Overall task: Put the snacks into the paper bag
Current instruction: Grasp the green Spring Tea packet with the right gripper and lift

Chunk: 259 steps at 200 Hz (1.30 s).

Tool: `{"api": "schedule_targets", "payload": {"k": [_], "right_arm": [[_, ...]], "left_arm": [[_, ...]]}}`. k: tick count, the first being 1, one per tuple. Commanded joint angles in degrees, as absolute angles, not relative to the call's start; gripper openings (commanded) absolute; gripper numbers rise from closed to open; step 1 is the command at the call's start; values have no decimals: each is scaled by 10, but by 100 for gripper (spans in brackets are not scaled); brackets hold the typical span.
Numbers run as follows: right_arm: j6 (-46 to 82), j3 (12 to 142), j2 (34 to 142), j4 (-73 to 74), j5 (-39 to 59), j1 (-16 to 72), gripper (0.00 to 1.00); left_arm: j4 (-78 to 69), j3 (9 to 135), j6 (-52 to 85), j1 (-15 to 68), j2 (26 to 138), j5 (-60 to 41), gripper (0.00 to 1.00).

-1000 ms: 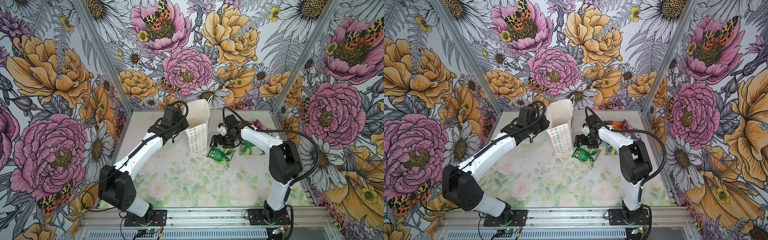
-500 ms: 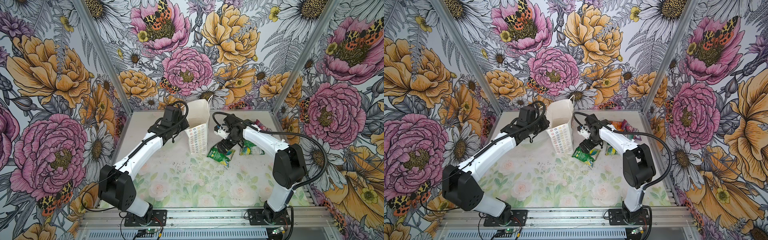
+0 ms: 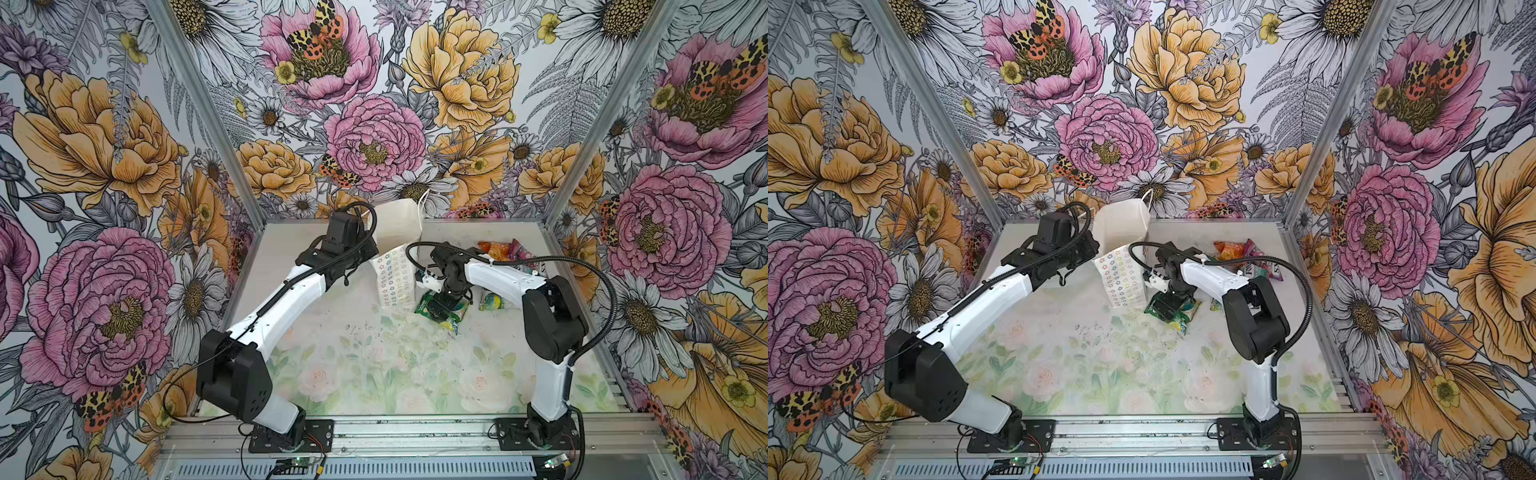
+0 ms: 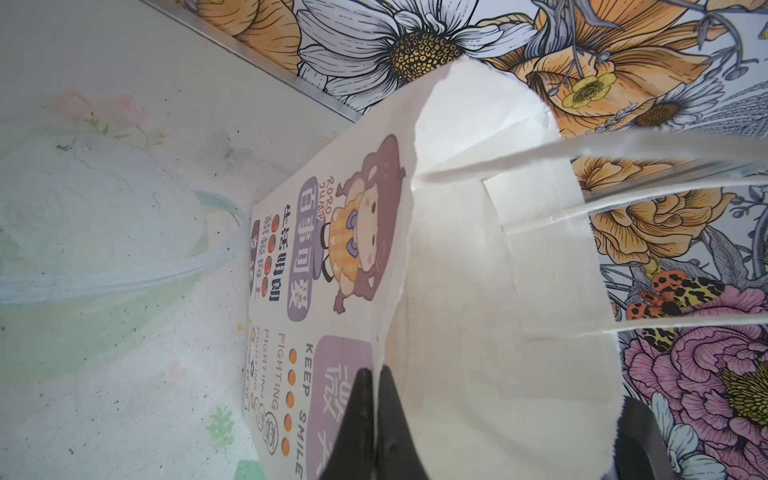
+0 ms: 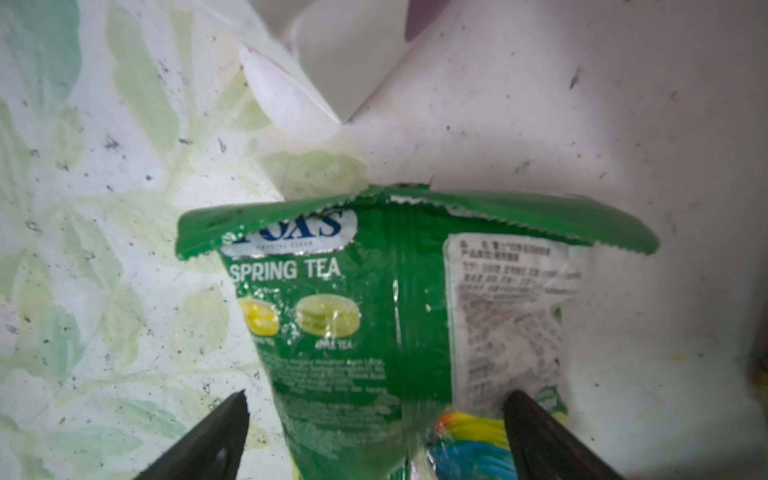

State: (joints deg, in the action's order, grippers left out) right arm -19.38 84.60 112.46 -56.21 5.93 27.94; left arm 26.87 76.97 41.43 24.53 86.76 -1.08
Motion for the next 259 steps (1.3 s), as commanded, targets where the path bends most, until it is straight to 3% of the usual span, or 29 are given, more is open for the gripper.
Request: {"api": "schedule_targets", "payload": {"k": [1, 68, 134, 186, 236, 259], "right_arm": [[-183, 836, 1140, -540, 25, 284, 97], [-125, 786, 1115, -495, 9, 283, 87], [-84, 770, 1075, -492, 30, 279, 54], [-55, 767, 1039, -493, 70, 268, 37], [-31, 760, 1032, -494, 104, 253, 12], [-17, 757, 1029, -495, 111, 248, 8]], "left_arm": [[261, 781, 401, 246, 872, -24, 0], [263, 784, 401, 246, 875, -24, 0], [263, 783, 401, 247, 874, -24, 0], [263, 784, 400, 247, 876, -24, 0], [262, 784, 400, 246, 876, -24, 0], [262, 783, 399, 246, 875, -25, 0]]}}
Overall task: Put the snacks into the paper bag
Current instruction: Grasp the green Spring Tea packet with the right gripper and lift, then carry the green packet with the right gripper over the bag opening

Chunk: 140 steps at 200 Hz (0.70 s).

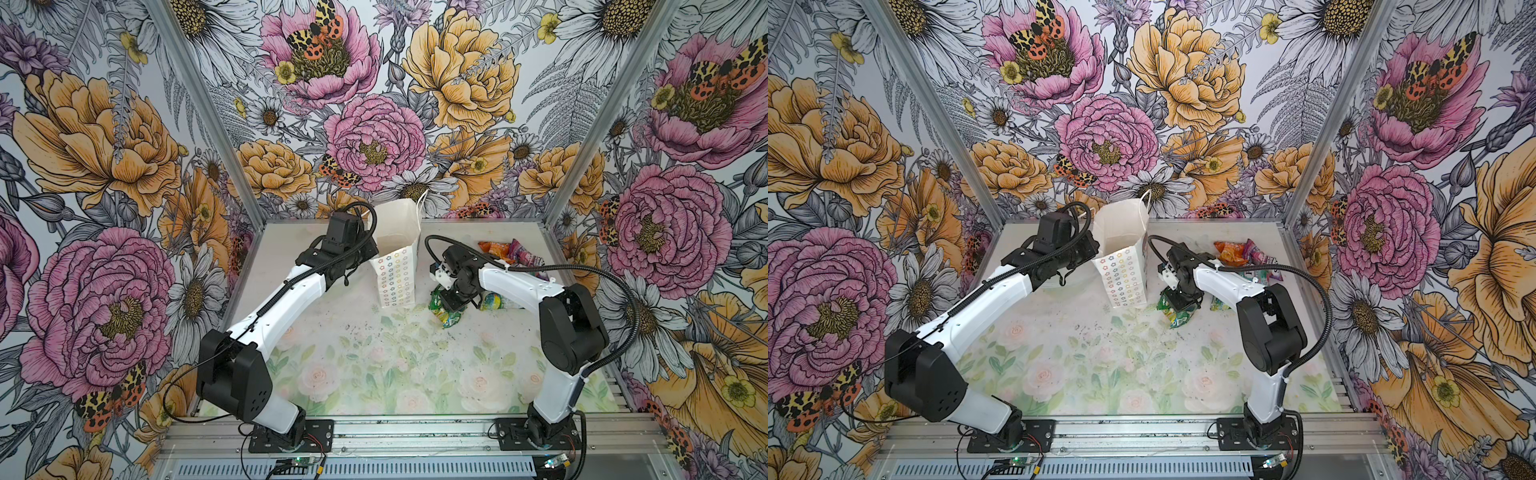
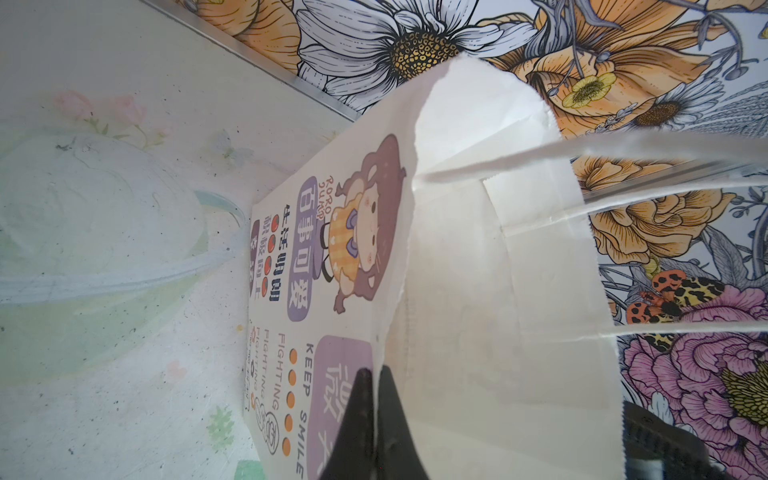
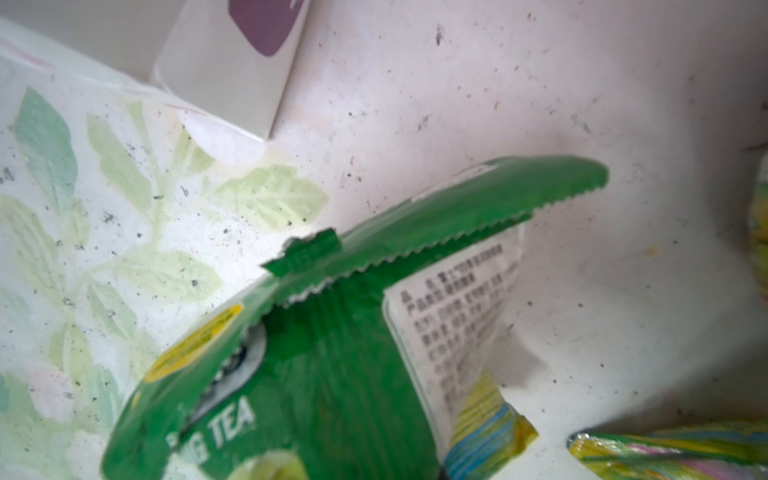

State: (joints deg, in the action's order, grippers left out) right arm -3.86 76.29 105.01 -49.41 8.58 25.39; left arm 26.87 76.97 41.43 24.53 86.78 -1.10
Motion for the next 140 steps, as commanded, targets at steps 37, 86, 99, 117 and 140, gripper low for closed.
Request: {"api": "schedule_targets", "payload": {"k": [37, 86, 99, 117, 140], "right_arm": [[22, 769, 1006, -500, 148, 227, 0], [99, 844, 948, -520, 206, 188, 0], [115, 872, 929, -519, 206, 182, 0], [147, 923, 909, -519, 200, 173, 0], [182, 1016, 906, -517, 206, 171, 0]], "left_arm": [[262, 784, 399, 245, 875, -25, 0], [262, 785, 398, 246, 875, -25, 0], [262, 785, 398, 246, 874, -24, 0], [262, 785, 399, 245, 872, -22, 0], [262, 787, 400, 247, 872, -21, 0]]}}
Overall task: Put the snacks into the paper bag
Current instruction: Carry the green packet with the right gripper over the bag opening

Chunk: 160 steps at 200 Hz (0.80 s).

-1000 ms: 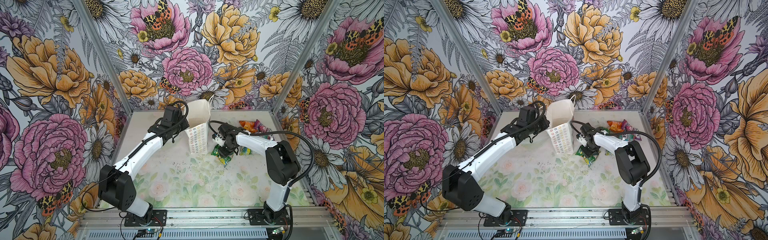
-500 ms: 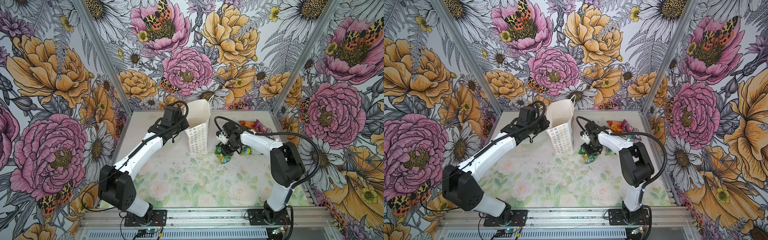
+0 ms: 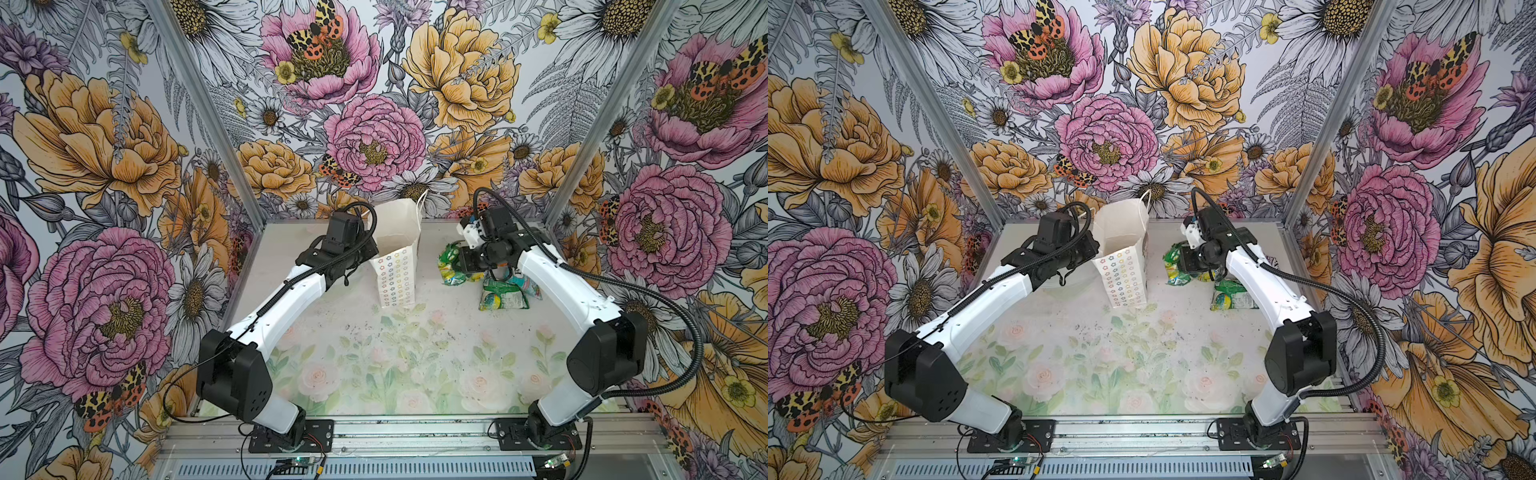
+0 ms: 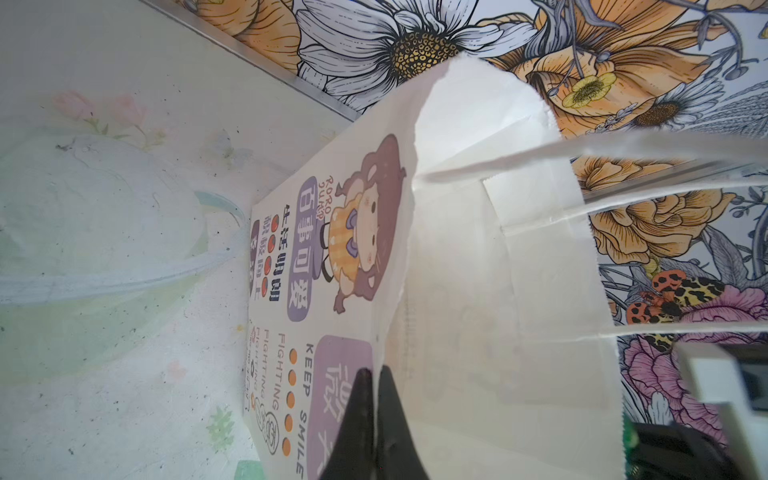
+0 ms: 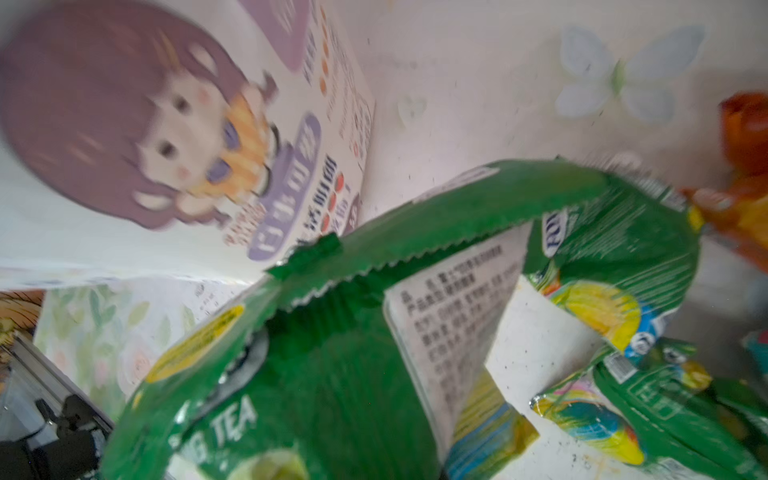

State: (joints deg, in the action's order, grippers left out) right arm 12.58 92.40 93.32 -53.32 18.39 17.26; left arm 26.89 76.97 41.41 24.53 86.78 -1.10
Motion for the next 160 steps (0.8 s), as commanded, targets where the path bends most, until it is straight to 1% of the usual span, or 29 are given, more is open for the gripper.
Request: {"api": "schedule_targets", "payload": {"k": [1, 37, 79, 98, 123, 160], "right_arm": [[184, 1020, 907, -516, 208, 171, 0], [232, 1165, 935, -471, 232, 186, 0], [239, 1319, 995, -447, 189, 258, 0], [236, 1365, 1030, -441, 161, 293, 0], [274, 1419, 1084, -434, 151, 314, 0], [319, 1450, 1147, -414, 132, 330, 0]], "left_arm": [[262, 786, 400, 247, 872, -21, 0], [262, 787, 402, 249, 874, -19, 0], [262, 787, 401, 250, 867, -15, 0], [262, 785, 402, 250, 864, -14, 0], [262, 782, 402, 251, 859, -12, 0], [262, 779, 401, 251, 856, -11, 0]]}}
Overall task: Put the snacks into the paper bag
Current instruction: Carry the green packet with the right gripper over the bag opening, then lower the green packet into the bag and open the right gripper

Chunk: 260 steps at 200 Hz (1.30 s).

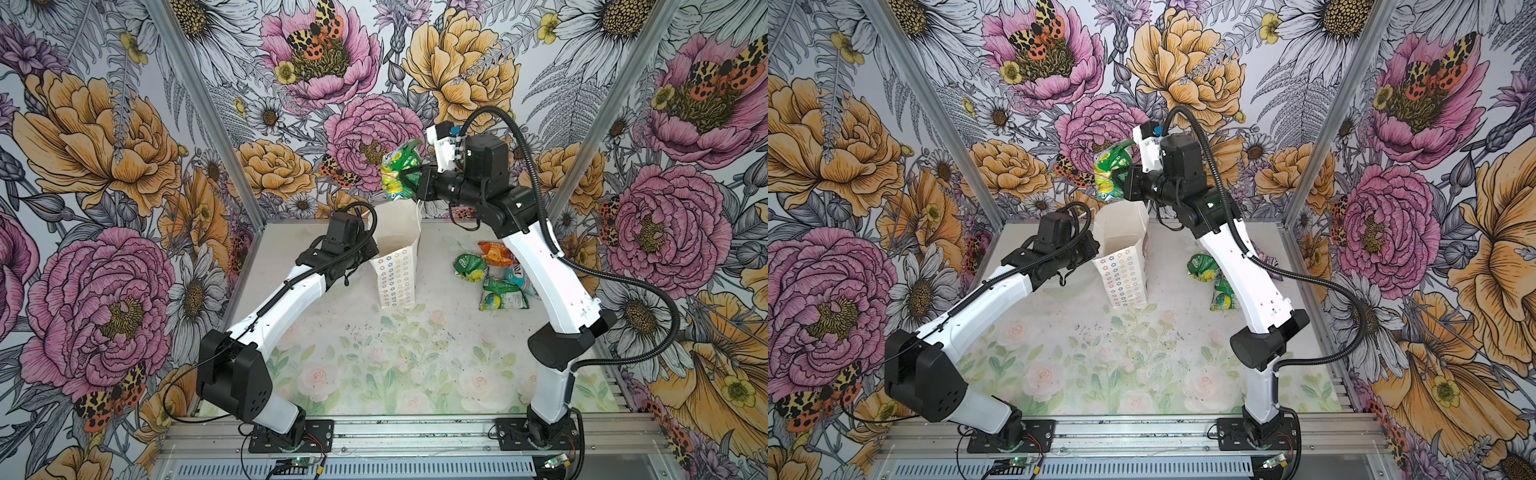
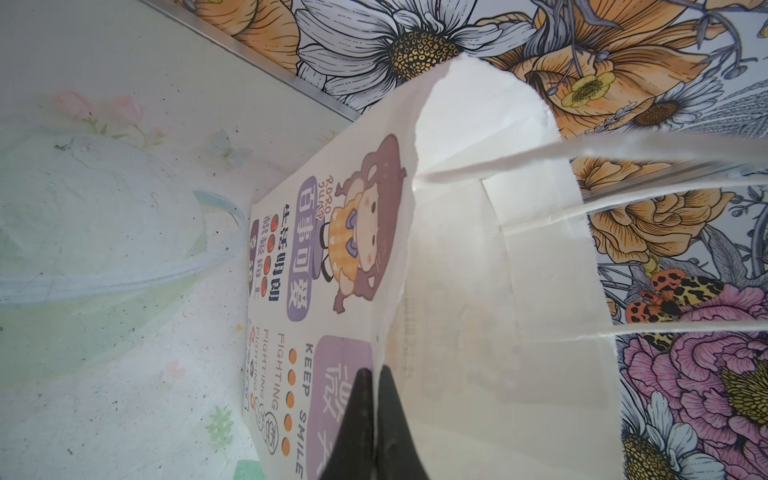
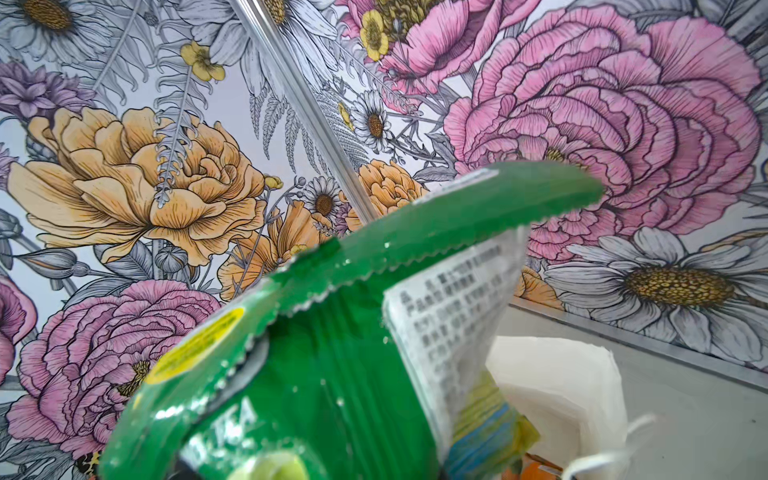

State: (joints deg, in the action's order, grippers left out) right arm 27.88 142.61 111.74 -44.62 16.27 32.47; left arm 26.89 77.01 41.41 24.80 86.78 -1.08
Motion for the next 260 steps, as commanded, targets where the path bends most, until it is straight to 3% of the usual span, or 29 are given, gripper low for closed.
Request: {"api": "schedule_targets", "payload": {"k": [1, 50, 162, 191, 229, 260], "right_arm": [[319, 1450, 1149, -413, 131, 330, 0], [317, 1421, 1177, -414, 100, 332, 0], [314, 1281, 1125, -447, 58, 332, 0], [314, 1272, 1115, -455, 59, 332, 15], [311, 1266, 1105, -462, 65, 332, 42], [301, 1267, 1100, -464, 74, 332, 54]], "left_arm": [[262, 778, 401, 251, 856, -10, 0], [262, 774, 400, 251, 850, -8, 0], [256, 771, 406, 250, 853, -4, 0], [255, 771, 407, 249, 857, -2, 0], [253, 773, 407, 249, 861, -3, 0], [253, 775, 407, 250, 864, -5, 0]]}}
